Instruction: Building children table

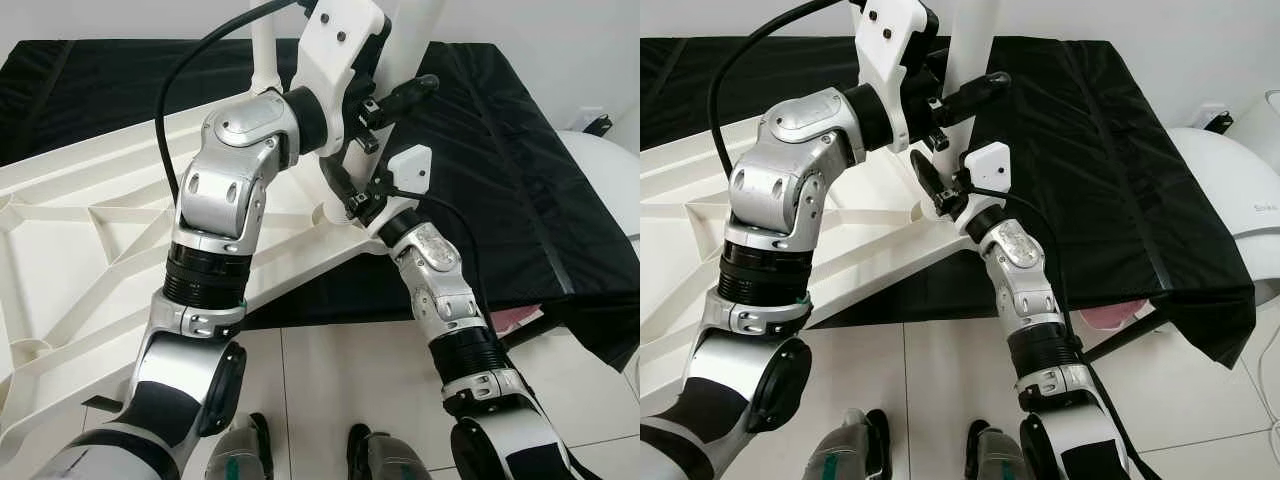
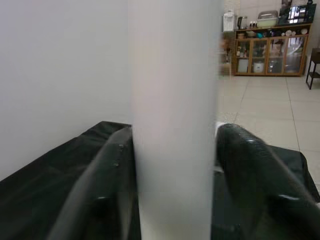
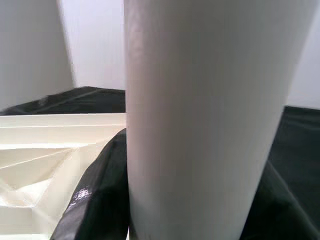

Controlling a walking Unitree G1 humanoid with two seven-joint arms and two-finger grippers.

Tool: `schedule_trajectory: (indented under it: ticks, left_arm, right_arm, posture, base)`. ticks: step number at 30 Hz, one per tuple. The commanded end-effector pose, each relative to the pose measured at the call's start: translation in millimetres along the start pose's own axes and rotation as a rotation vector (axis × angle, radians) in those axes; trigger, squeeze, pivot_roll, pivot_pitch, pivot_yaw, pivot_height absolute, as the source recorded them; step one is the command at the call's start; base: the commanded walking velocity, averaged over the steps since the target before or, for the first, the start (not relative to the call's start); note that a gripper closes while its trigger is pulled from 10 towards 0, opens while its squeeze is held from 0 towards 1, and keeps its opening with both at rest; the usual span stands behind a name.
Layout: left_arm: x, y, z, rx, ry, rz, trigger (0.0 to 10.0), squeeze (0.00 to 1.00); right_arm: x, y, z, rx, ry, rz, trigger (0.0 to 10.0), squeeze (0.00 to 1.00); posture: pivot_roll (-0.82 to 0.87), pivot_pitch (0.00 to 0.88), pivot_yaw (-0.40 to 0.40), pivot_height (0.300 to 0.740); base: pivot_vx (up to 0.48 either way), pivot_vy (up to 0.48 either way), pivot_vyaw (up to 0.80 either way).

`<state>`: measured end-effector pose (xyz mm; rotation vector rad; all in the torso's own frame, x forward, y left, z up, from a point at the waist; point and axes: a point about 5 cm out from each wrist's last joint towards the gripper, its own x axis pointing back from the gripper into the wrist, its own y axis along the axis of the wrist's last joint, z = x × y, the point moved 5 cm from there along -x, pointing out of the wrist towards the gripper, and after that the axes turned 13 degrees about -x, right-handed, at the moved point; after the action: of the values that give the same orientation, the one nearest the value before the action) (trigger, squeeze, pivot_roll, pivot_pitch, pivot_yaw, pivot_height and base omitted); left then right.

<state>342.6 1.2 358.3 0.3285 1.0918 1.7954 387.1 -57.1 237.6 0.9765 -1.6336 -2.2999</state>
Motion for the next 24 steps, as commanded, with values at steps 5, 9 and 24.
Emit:
schedule_trajectory:
  ticks: [5,9,24]
  left_arm:
    - [0.5,3.6,15.7,0.002,0.152,0.009,10.0,1.0]
    - [1.2,5.4,15.7,-0.019,0.143,0.009,10.0,0.0]
    - [29.3,4.0,42.8,0.087,0.233,-0.005,10.0,0.0]
  right_arm:
    - [1.7,-0.3,-5.3,-0.001,-0.024,0.005,10.0,0.0]
    - [0.4,3.1,-9.6,0.008,-0.045,-0.005,10.0,0.0]
    - [2.5,21.7,-43.2,0.056,-0.171,-0.021,10.0,0.0]
  posture:
    - [-0.07,0.143,-0.034,0.74]
    - [-0.06,0.147,-0.035,0.74]
    - [-0.07,0.156,-0.026,0.74]
  base:
    - [0.0,0.0,0.0]
    - [0.0,0.0,0.0]
    - [0.0,0.0,0.0]
